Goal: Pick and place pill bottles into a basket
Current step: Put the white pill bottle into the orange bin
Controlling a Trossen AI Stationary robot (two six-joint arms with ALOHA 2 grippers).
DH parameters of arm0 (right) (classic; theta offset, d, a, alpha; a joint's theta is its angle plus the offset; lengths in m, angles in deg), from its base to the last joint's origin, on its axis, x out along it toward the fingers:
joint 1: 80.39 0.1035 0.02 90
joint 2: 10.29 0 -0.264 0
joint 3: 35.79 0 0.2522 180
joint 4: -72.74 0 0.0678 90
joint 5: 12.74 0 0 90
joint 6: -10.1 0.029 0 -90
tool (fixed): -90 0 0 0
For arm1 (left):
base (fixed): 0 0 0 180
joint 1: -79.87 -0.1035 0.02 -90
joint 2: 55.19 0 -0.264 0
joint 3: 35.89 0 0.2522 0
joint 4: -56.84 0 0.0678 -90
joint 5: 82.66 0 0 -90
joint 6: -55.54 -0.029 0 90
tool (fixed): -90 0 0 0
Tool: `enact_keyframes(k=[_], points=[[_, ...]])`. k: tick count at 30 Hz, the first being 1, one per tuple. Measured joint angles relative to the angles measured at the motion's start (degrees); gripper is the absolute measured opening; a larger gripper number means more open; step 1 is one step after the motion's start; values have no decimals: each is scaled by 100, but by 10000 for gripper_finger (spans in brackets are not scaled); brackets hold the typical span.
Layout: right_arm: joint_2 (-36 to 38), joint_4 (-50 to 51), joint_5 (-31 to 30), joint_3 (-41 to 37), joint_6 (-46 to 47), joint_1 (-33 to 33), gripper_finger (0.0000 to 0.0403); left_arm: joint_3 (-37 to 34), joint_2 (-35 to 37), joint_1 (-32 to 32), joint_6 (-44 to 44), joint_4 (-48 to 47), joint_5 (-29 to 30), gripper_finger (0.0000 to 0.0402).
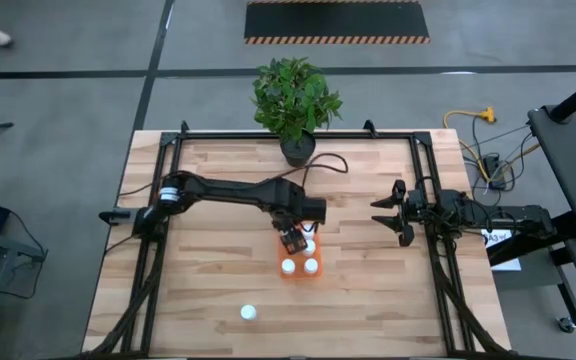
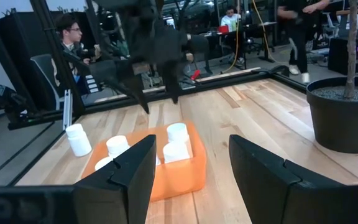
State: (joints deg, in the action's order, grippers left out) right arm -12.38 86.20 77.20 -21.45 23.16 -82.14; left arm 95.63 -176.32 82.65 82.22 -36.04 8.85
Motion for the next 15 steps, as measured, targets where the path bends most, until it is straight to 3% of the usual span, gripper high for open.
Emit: enact_keyframes(k=[4, 15], points=[[-5, 1, -1, 0, -1, -1, 192, 0, 216, 31, 905, -179, -36, 228], [-28, 1, -1, 0, 0, -1, 192, -2, 586, 330, 2199, -400, -8, 228]])
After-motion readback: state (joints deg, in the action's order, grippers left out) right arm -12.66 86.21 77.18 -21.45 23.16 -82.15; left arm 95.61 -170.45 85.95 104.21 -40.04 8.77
